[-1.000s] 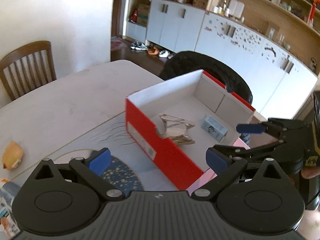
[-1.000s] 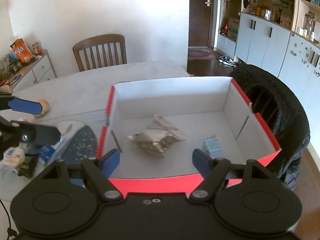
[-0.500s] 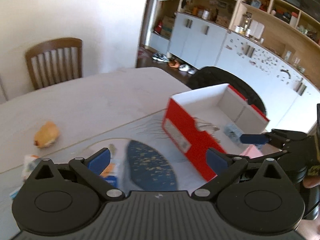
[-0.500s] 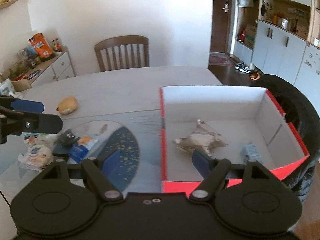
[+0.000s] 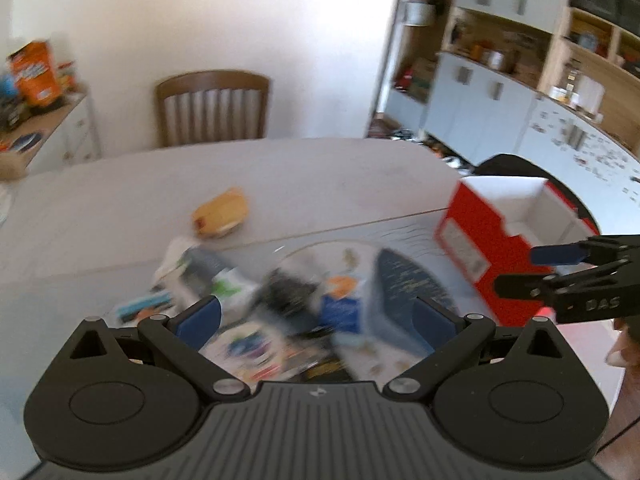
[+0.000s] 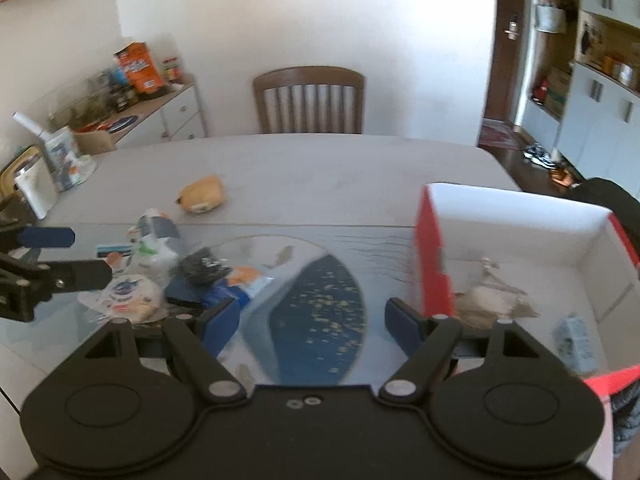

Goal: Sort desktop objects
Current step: 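Withdraw both tools from the box back to the snack pile, then grasp the white bread bag with left tool while right grasps black snack pack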

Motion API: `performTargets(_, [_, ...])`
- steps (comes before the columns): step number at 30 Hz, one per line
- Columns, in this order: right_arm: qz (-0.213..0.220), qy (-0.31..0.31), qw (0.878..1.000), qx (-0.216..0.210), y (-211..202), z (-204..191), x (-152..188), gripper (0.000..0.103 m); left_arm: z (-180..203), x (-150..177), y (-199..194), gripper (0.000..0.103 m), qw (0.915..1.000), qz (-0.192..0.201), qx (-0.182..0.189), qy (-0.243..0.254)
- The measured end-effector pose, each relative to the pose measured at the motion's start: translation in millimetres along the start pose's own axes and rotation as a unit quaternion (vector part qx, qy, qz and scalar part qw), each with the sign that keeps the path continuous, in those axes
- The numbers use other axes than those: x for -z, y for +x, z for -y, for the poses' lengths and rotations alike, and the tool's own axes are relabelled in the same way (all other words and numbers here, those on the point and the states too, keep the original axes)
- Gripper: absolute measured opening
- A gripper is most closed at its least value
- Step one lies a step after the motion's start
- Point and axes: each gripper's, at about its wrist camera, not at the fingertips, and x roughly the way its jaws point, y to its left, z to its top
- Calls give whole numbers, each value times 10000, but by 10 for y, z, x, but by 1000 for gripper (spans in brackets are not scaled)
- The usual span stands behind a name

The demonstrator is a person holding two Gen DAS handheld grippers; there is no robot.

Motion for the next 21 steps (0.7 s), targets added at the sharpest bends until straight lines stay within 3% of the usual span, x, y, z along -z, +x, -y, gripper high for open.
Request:
performTargets(9, [-60,-433,9985,-334,313,-415,-59,79,-509,239,73,102,9965,-145,-757,-331])
performTargets(21, [-402,-947,9929,-590,652,-874,71,79,-931,372,423,102,9910,-458,-1139,-544])
